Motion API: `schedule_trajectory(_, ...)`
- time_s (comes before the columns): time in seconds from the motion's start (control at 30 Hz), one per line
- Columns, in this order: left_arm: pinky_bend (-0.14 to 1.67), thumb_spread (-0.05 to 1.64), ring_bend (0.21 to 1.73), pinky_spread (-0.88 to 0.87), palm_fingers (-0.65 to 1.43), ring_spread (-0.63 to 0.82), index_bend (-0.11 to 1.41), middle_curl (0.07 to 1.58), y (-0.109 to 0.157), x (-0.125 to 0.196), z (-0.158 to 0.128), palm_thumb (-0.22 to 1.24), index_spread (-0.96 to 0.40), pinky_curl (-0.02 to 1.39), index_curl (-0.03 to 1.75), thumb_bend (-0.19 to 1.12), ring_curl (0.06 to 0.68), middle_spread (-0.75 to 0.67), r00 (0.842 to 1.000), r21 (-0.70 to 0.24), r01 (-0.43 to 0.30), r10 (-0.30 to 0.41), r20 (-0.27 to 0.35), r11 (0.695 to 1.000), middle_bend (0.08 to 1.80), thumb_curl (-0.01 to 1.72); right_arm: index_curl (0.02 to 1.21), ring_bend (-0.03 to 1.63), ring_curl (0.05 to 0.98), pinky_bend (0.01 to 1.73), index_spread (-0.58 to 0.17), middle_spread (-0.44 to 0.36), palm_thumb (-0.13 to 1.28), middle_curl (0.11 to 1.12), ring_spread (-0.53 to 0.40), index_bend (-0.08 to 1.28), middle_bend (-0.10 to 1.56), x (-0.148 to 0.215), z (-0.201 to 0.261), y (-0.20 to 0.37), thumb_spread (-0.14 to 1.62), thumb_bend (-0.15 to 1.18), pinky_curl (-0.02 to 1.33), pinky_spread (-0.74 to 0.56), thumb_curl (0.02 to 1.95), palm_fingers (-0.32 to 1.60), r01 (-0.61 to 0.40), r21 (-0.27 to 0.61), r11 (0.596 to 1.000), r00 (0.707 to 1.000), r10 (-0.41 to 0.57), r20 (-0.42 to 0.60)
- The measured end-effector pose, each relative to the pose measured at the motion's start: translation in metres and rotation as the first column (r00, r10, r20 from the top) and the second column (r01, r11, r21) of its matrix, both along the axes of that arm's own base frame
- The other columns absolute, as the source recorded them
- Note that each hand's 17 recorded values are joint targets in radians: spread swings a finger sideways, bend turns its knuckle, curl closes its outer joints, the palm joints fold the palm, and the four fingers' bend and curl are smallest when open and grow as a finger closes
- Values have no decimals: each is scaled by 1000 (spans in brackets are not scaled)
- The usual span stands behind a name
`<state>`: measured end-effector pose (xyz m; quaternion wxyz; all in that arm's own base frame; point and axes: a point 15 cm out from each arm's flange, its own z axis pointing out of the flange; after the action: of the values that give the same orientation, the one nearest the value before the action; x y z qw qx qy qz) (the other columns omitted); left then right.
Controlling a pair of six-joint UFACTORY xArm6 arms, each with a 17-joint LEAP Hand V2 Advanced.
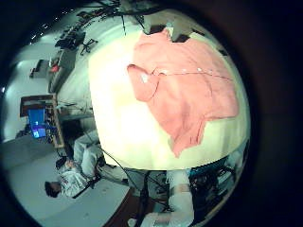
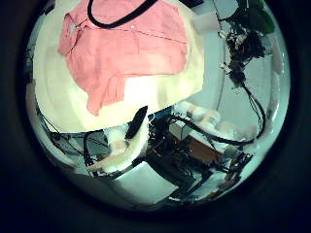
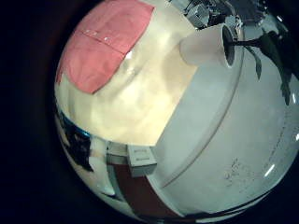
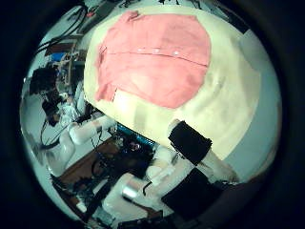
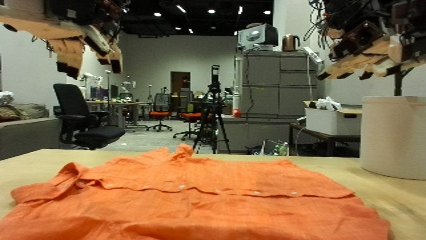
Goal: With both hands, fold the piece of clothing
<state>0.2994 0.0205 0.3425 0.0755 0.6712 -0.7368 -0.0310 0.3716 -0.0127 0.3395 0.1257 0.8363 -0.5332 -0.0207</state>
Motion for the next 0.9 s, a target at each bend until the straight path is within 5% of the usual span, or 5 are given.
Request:
schedule_trajectory(0.57,186,976,398,430,164,428,185,326,1,-37,-41,351,-33,287,379,-26,221,158,998,11,-20,21,-61,1000,189,307,324,221,243,219,-374,-14,565,307,194,182,187,0,-8,-15,1242,-15,324,293,245,186,-1,20,1000,1000,2,-29)
schedule_trajectory(0.9,192,959,419,440,185,399,171,340,11,-39,-108,323,-32,287,364,-32,223,108,1000,140,-4,3,6,990,198,306,325,199,241,225,-363,-28,559,304,208,176,182,8,-35,-6,1247,-15,325,302,241,177,-11,16,1000,995,12,-99)
